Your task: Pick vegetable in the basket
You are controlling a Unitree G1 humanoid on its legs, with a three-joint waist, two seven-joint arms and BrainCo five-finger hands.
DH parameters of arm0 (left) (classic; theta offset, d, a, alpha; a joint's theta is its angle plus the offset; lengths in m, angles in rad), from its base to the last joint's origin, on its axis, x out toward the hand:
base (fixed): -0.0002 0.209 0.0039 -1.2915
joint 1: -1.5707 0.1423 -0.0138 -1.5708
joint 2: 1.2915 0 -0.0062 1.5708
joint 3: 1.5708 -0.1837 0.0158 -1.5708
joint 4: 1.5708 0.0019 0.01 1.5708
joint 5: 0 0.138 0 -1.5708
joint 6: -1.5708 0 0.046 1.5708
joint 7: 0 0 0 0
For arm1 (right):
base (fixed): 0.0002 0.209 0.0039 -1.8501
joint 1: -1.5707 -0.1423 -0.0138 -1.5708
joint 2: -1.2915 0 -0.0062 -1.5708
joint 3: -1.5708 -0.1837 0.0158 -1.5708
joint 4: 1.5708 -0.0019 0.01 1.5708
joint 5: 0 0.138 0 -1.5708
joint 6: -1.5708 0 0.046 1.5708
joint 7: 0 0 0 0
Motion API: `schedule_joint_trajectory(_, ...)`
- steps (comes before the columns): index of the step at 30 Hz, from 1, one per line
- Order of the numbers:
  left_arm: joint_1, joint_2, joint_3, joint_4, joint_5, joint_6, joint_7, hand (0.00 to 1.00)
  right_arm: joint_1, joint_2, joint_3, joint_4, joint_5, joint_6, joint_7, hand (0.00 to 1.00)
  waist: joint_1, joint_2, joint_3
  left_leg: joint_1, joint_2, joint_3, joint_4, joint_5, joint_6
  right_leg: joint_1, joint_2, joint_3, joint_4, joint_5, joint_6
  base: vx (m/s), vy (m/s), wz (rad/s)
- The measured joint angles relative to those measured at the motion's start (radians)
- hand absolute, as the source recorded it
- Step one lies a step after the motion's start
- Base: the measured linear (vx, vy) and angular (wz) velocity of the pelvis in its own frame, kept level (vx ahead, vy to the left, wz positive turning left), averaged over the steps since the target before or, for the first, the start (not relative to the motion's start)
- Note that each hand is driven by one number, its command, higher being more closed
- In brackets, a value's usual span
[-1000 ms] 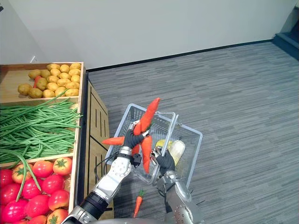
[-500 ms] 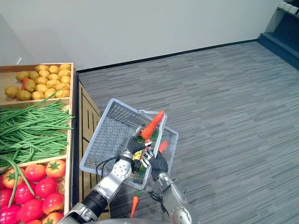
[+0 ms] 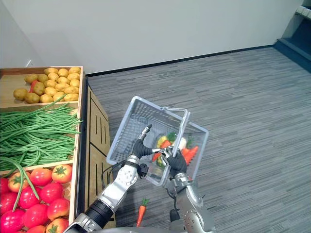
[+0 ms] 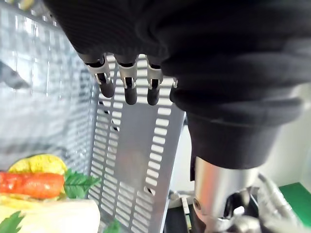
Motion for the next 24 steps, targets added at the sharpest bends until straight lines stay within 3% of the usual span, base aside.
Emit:
schedule_joint_trajectory(9,0.08,0.037,0.09,-0.198,-0.11,-0.053,-0.082,0.0,0.075,-0.005,-0.179,0.149,-0.153,0.012,-0.018,1.0,0.011,0.011,0.006,0.003,-0.002,-0.036,0.001,0.0,0.0,0.03,-0.007,-0.037,-0.016,-0.001,0.001,-0.02,-0.024,0.12)
schedule_joint_trajectory(18,0.377,0.059,0.369,-0.276,-0.287,-0.074,-0.147,0.0,0.09,-0.009,-0.355,0.175,-0.365,0.031,-0.014,1.0,0.032,0.015,0.009,0.007,-0.009,-0.061,-0.02,0.004,-0.003,0.035,-0.011,-0.062,-0.015,-0.006,0.007,-0.03,-0.024,0.08)
schedule_joint_trajectory(20,0.418,0.075,0.404,-0.269,-0.304,-0.074,-0.166,0.0,0.09,-0.009,-0.386,0.195,-0.395,0.03,-0.014,1.0,0.052,0.013,0.009,0.007,-0.01,-0.063,-0.018,0.009,0.003,0.036,-0.012,-0.068,-0.013,-0.006,0.007,-0.02,-0.018,0.06)
schedule_joint_trajectory(24,0.483,0.085,0.49,-0.218,-0.317,-0.074,-0.192,0.0,0.083,-0.01,-0.406,0.263,-0.435,0.03,-0.013,1.0,0.057,0.01,0.01,0.013,-0.011,-0.08,-0.017,0.013,0.006,0.043,-0.016,-0.09,0.009,-0.028,0.011,-0.02,-0.022,0.14)
